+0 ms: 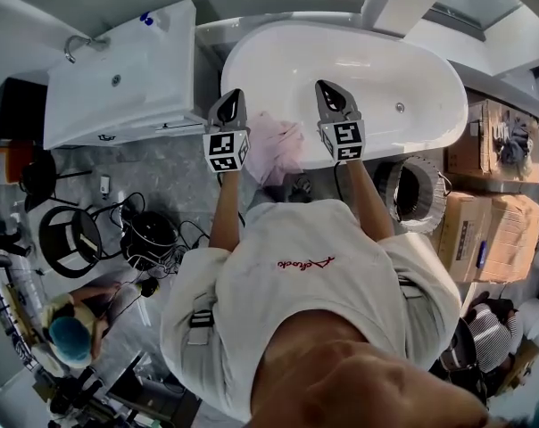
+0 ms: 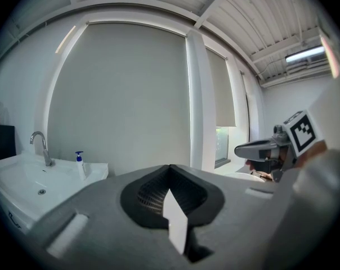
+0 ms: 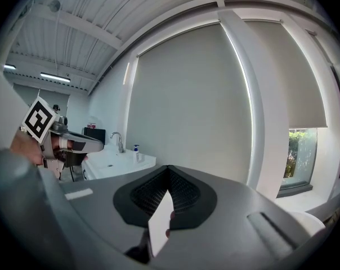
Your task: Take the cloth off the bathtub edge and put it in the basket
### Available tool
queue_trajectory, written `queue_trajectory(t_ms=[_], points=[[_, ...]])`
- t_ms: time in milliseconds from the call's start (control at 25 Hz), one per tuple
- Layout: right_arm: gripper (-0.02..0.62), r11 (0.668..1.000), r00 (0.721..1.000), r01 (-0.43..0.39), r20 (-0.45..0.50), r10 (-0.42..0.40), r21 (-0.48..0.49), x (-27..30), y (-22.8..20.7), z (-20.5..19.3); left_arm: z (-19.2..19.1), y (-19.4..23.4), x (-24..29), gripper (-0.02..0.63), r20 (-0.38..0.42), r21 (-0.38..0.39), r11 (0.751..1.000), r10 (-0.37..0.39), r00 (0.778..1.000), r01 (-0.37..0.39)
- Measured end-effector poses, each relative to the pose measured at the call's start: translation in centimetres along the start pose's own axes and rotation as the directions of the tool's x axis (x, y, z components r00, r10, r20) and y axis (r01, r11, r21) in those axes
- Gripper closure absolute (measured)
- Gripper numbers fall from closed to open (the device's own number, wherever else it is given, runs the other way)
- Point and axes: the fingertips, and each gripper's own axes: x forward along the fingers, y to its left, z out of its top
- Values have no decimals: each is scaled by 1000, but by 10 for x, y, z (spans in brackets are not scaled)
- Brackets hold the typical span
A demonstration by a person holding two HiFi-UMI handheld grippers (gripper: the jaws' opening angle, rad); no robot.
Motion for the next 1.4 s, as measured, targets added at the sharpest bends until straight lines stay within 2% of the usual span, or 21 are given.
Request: queue_trajectory(t_ms=[360,600,800,1040,1400], points=[[589,999,999,45,-29,-44,7,14,20,-4,-4,30,3,606,-10,2,999,-49,999,49],[589,996,995,82,-63,-81,20,20,39,-15,-20,56,-2,606,-33,-11,997,-75,997,75],[588,995,992,92,-93,-90,26,20,47,-27,-34,62,-1,606,-56,-27,996,-88,995,87],[589,995,985,88,-153,-80,43,19,49,-54,-61,59,2,606,-118,-26,994,-108,987,105],[589,994,965,66,-259,-42,88,29,61,-118,-124,66,5,606,-224,-67,993,-110,968,98]])
